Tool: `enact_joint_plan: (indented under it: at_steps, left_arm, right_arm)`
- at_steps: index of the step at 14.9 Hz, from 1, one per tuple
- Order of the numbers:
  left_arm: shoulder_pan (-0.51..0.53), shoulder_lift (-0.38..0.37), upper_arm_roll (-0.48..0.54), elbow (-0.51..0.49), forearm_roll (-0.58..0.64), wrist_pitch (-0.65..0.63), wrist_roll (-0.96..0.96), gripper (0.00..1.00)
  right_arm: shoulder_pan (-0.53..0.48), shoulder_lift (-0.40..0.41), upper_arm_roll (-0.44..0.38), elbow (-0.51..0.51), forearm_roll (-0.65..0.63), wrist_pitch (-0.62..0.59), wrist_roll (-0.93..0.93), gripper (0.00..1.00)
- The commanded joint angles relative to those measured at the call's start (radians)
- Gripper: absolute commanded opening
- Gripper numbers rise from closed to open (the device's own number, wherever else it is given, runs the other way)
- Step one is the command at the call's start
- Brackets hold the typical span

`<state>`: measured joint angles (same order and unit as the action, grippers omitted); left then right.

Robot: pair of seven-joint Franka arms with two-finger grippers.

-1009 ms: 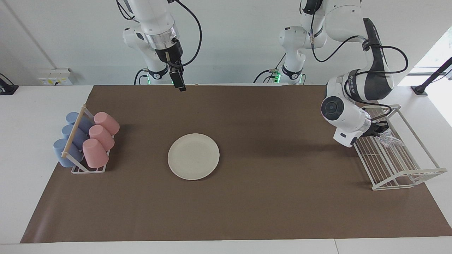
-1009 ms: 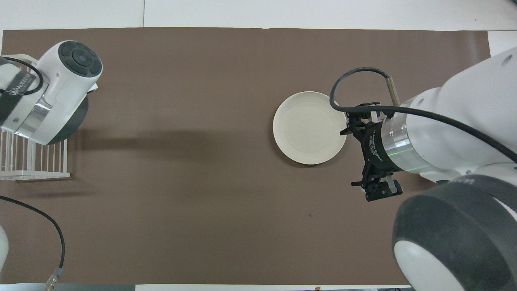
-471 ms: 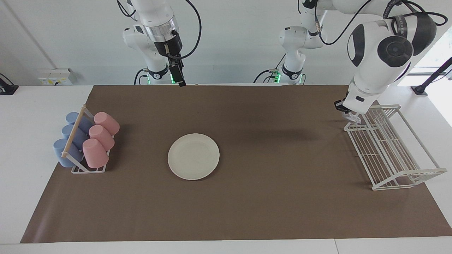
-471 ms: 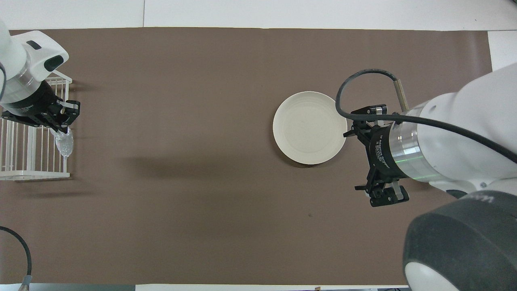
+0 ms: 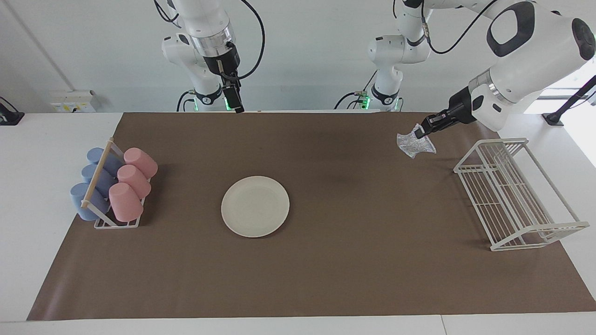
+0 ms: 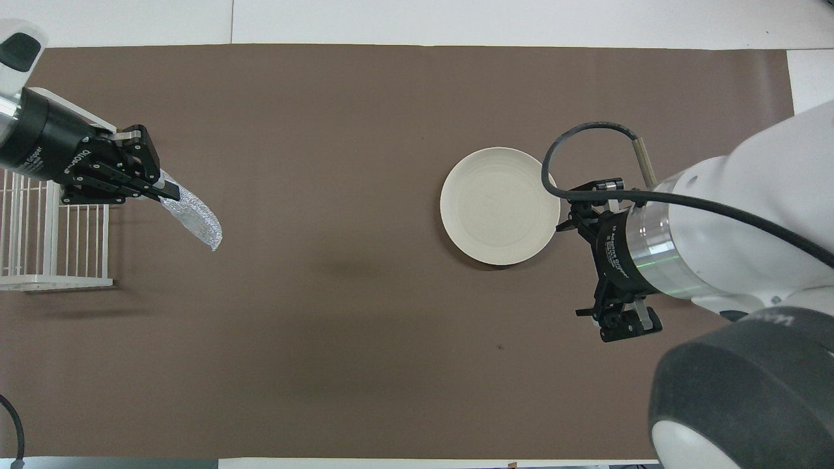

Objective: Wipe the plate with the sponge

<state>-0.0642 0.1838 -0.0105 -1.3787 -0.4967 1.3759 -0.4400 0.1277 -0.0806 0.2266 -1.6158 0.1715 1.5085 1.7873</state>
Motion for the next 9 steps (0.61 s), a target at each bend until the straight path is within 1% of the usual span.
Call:
enact_joint_plan:
  at_steps: [1,5,9]
  left_arm:
    - [0.026,-0.061,-0.005,-0.107,-0.175,0.069,-0.020,0.00]
    - [0.020,-0.190,-0.006,-0.379,-0.403,0.240,0.009,0.00]
    - [-0.009,-0.314,-0.011,-0.626,-0.626,0.376,0.170,0.00]
  right_arm:
    - [0.003,-0.025,0.000,-0.033,0.003,-0.004,0.021,1.00]
    - [0.003,-0.031,0.000,-0.033,0.005,-0.017,0.011,1.00]
    - [0.044,-0.037,0.002,-0.044,0.011,-0.004,0.040,1.00]
